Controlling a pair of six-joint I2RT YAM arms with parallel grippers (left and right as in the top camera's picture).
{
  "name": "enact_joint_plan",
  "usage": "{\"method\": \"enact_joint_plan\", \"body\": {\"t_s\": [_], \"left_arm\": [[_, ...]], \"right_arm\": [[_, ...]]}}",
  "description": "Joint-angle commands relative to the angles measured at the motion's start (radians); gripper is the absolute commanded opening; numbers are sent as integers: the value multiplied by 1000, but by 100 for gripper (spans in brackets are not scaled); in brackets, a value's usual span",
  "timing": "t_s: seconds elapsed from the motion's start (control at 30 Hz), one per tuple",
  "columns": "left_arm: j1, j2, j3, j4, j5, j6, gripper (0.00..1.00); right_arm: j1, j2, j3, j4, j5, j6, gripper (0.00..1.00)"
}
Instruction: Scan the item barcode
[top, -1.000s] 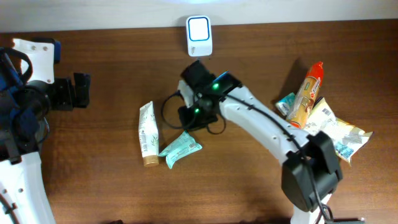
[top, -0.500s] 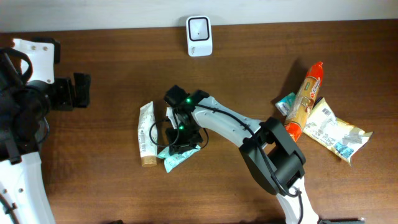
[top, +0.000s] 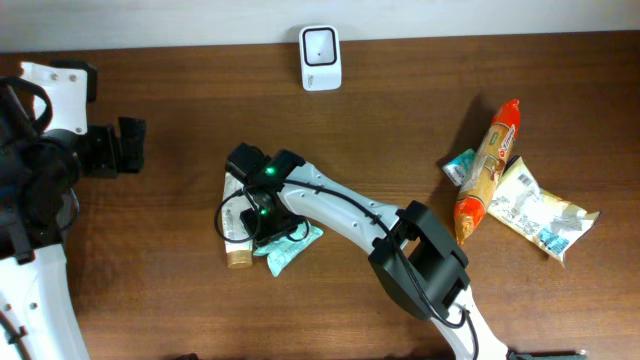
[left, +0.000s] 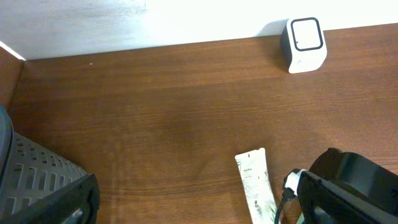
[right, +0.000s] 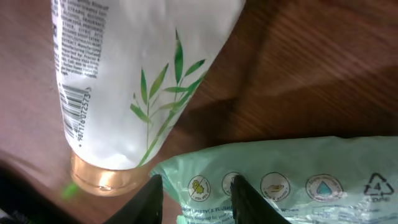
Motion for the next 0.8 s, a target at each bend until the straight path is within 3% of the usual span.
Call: {"method": "enact_joint_plan", "body": {"t_s": [0.0,0.1,0.17,0.3,0.4,0.57,0.63,0.77], "left_arm": [[3,-6,7,-2,11,16,99],[3,-6,7,-1,11,16,99],[3,-6,7,-1,11,16,99],[3,-6,7,-1,11,16,99],[3,-6,7,-1,11,16,99],[3,-6,7,-1,11,16,99],[3,-6,7,-1,11,16,99],[3,-6,7,-1,11,16,99]], "right_arm": [[-5,16,-14,50,28,16,36],[20,16,-14,75,-1,-44,35],[32,16,-14,61,-6,-53,30],[3,16,-14,-72,-56,-145,23],[-116,16,-13,-256,-48,-276,24],[-379,12,64,-310,6,-309,33],[-418,6,131,-331,-32,-402,37],[-417,19,113,-288,0,-407,40]]}}
